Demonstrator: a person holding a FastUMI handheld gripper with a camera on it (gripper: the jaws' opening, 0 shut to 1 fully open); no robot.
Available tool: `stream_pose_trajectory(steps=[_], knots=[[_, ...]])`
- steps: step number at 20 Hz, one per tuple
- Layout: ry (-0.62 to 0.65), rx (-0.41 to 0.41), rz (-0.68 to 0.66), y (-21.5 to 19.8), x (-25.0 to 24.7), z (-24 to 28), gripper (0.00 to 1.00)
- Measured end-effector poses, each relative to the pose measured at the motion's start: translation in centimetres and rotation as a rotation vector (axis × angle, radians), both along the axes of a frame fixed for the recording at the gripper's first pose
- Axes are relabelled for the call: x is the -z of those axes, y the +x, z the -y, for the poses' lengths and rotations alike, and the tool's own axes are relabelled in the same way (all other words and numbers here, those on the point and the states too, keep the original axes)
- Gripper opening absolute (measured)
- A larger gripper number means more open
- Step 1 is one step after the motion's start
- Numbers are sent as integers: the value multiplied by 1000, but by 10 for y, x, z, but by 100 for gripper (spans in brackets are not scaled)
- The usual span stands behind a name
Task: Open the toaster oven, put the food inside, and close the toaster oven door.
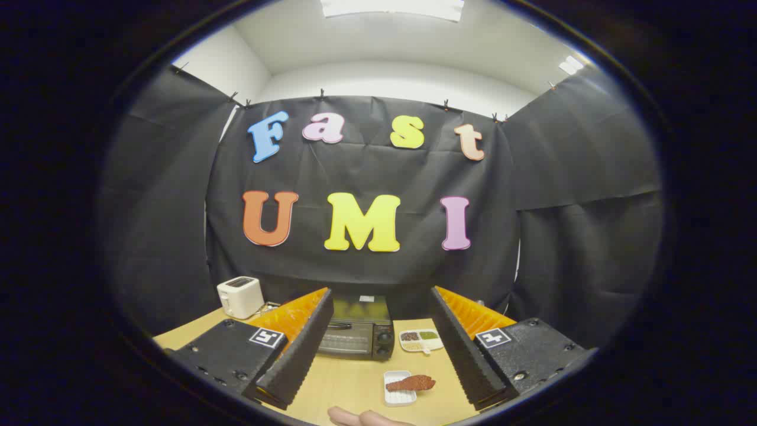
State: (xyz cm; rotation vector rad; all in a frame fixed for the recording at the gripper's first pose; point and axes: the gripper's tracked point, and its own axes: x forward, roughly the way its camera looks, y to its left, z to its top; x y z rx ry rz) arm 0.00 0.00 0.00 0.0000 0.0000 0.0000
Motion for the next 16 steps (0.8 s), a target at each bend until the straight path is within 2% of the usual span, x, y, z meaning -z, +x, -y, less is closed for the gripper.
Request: stream_pose_trajectory(steps=[10, 16], knots=[[-7, 1, -20, 22, 15, -8, 100], [-6, 8, -22, 70, 26, -20, 100]])
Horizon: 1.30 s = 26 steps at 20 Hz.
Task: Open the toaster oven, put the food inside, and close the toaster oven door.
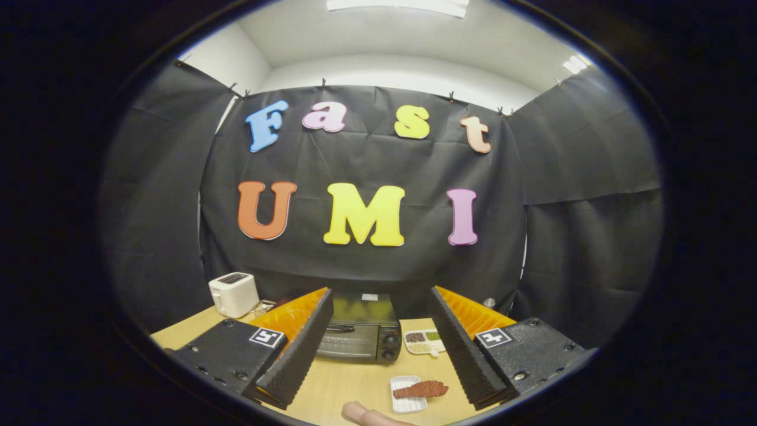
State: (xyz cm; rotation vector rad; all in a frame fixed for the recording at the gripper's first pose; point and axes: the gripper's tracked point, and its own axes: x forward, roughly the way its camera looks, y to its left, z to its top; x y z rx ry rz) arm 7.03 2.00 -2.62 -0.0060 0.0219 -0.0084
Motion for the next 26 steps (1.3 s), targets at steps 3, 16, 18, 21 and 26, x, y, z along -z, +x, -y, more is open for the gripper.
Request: stream_pose_trajectory(steps=[3, 16, 18, 21, 26], knots=[[19, -28, -21, 37, 18, -16, 100], [-16, -111, -292, 177, 150, -101, 100], [-23, -131, -326, 192, 163, -111, 100], [-19, -121, -411, 207, 187, -118, 100], [46, -113, -463, 207, 190, -123, 100]])
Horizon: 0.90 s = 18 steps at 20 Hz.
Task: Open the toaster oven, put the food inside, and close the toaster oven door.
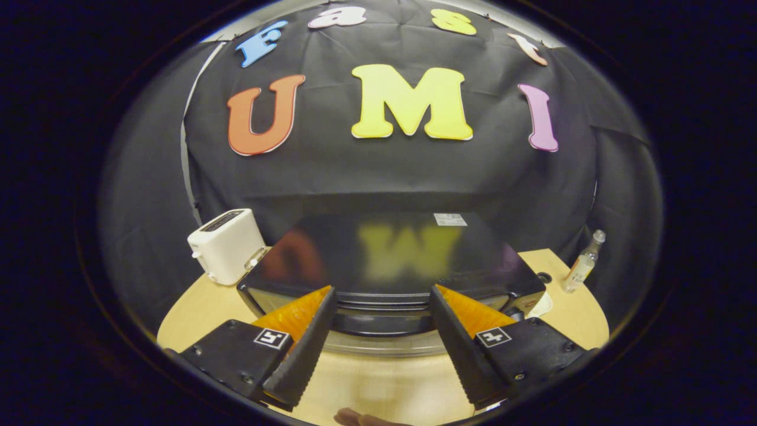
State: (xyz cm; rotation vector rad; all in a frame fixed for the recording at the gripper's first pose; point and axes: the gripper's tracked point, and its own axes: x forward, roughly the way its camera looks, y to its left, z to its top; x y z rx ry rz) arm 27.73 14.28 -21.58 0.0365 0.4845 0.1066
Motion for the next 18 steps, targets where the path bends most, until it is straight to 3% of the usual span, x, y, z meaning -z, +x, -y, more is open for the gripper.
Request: stream_pose_trajectory(steps=[4, 18], knots=[[-17, 0, -5, -5, 0, 0, 100], [-95, -34, -41, -94, 25, 4, 100]])
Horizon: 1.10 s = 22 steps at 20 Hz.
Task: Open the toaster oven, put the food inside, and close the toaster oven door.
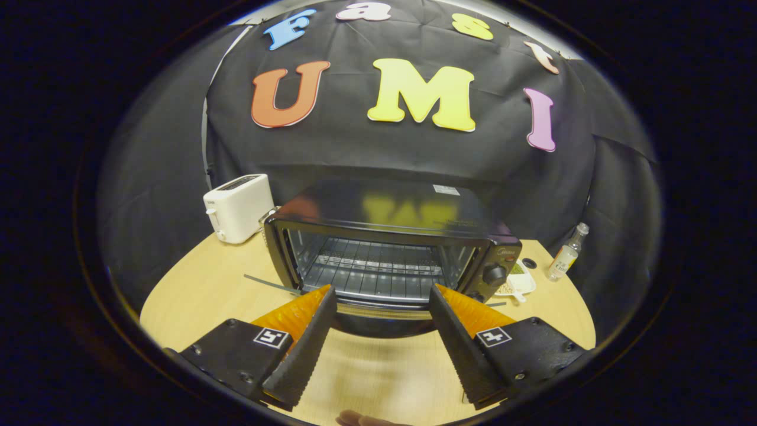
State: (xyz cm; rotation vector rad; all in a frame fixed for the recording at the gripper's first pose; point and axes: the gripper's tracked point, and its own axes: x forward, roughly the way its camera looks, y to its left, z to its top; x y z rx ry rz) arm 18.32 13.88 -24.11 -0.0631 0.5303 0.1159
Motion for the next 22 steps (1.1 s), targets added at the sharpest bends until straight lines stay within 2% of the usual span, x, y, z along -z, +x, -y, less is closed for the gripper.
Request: stream_pose_trajectory(steps=[14, 19, 22], knots=[[-5, 4, 63, -60, 55, 2, 100], [-5, 8, -11, -79, 90, 2, 99], [56, 4, -110, -84, 118, -2, 99]])
